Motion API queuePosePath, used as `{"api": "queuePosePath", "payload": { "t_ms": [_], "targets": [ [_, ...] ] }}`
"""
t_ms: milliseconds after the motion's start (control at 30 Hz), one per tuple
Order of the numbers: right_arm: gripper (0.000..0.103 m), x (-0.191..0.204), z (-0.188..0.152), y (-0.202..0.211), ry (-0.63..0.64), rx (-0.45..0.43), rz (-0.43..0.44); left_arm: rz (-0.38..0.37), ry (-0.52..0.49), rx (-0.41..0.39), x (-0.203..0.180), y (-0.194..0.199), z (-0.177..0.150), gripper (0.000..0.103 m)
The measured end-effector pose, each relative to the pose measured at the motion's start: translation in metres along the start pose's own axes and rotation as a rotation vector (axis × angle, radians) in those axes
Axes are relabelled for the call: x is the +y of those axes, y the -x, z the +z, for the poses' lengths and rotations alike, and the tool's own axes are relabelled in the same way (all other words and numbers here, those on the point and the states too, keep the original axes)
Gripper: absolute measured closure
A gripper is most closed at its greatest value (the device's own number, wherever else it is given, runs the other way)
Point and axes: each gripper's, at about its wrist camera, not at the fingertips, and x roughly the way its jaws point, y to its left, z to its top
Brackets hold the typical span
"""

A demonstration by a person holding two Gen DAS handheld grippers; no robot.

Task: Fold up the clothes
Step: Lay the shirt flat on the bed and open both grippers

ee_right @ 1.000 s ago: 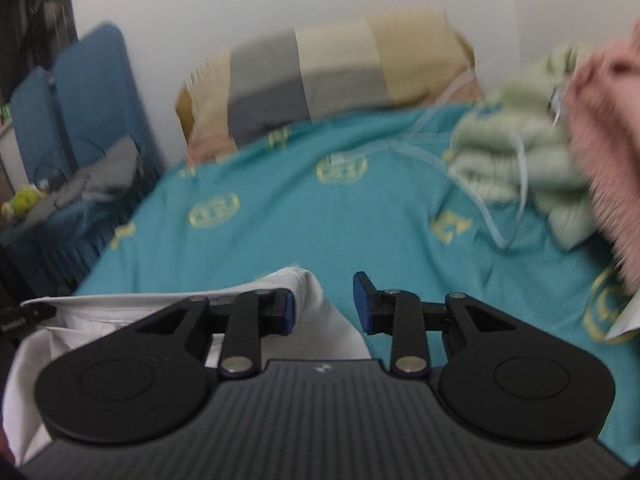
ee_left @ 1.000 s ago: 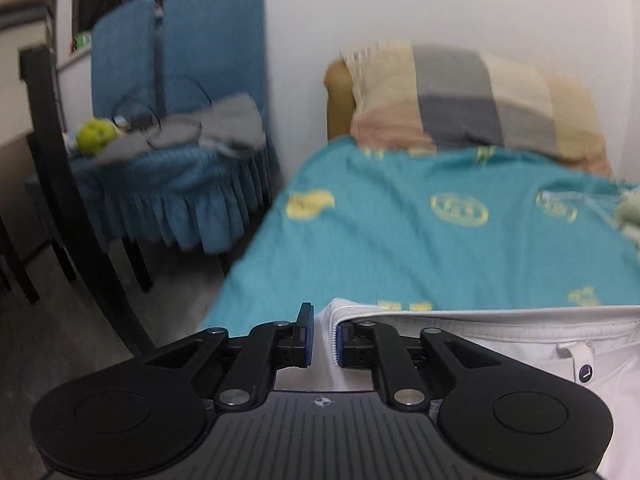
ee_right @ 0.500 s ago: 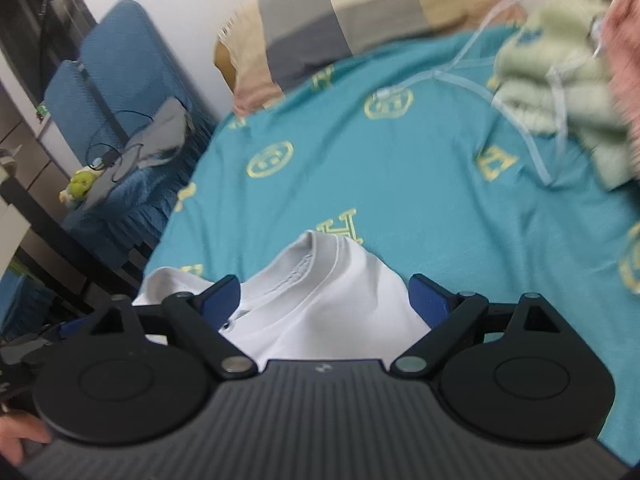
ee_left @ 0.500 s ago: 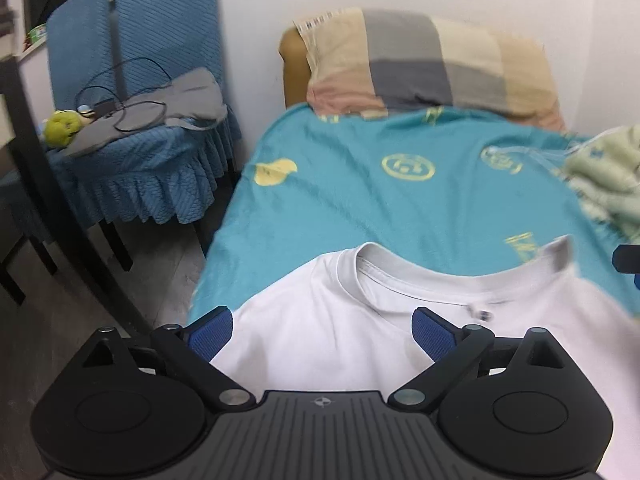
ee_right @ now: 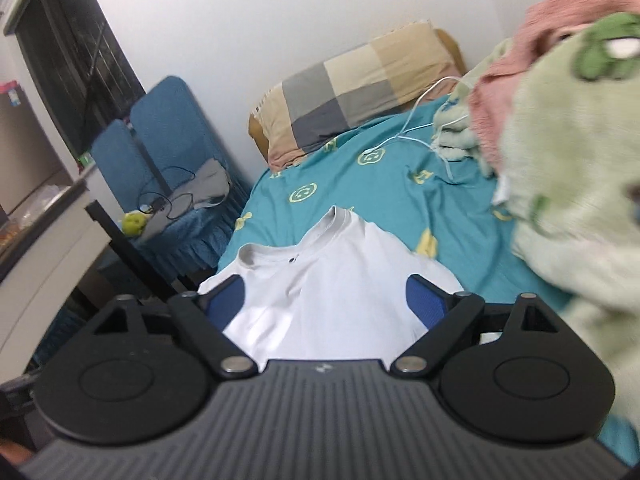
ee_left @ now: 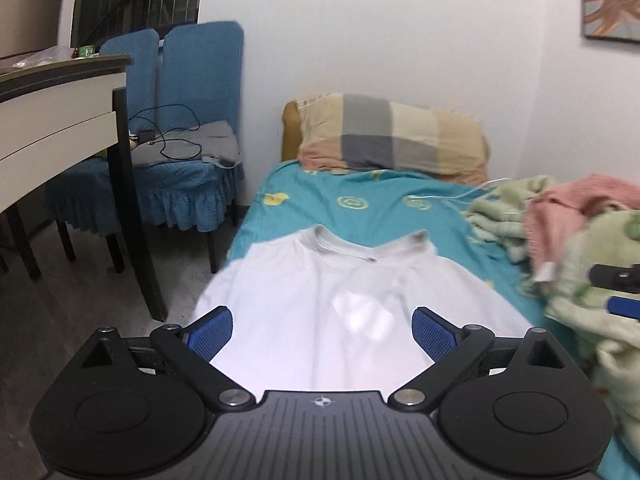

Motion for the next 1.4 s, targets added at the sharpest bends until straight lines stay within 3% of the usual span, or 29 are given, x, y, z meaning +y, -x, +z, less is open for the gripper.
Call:
{"api": "queuePosePath", "payload": {
  "t_ms": [133, 233, 367, 533, 700, 767, 833, 900, 967, 1167, 1233, 1400],
  "targets": [
    [0.029, -0.018, -0.020, 0.042, -0.078, 0.004, -0.031, -0.022, 0.023, 0.009, -0.008, 0.050, -0.035, 0.005],
    [0.029, -0.036, -0.030, 0.057, -0.160, 0.003, -0.044, -0.032, 0.028, 0.018, -0.011, 0.074, -0.054, 0.005],
    [0.032, -0.070, -0.047, 0.041, -0.295, 0.043, -0.058, -0.019, 0.038, 0.032, -0.008, 0.075, -0.067, 0.005],
    [0.047, -0.107, -0.083, -0.005, -0.464, 0.145, -0.124, -0.008, 0.099, 0.063, 0.001, 0.060, -0.072, 0.005],
    [0.050, -0.128, -0.098, -0.047, -0.532, 0.187, -0.135, -0.019, 0.136, 0.094, 0.009, 0.036, -0.071, 0.005],
    [0.054, -0.129, -0.101, -0.061, -0.518, 0.193, -0.115, -0.012, 0.138, 0.100, 0.010, 0.027, -0.070, 0.005],
    [0.077, -0.122, -0.097, -0.072, -0.455, 0.189, -0.109, -0.009, 0.144, 0.109, 0.011, 0.018, -0.071, 0.005],
    [0.093, -0.115, -0.091, -0.076, -0.394, 0.190, -0.141, -0.004, 0.147, 0.121, 0.013, 0.012, -0.072, 0.005],
    [0.095, -0.107, -0.084, -0.075, -0.328, 0.178, -0.186, 0.004, 0.152, 0.131, 0.015, 0.007, -0.073, 0.005],
    [0.095, -0.050, -0.051, -0.054, 0.260, -0.018, -0.478, 0.008, 0.154, 0.138, 0.015, 0.005, -0.073, 0.005],
    [0.094, -0.048, -0.049, -0.049, 0.262, -0.030, -0.478, 0.011, 0.143, 0.140, 0.014, 0.004, -0.074, 0.005],
    [0.092, -0.080, -0.044, -0.026, -0.054, 0.007, -0.383, 0.018, 0.139, 0.142, 0.012, 0.006, -0.075, 0.005]
  ]
}}
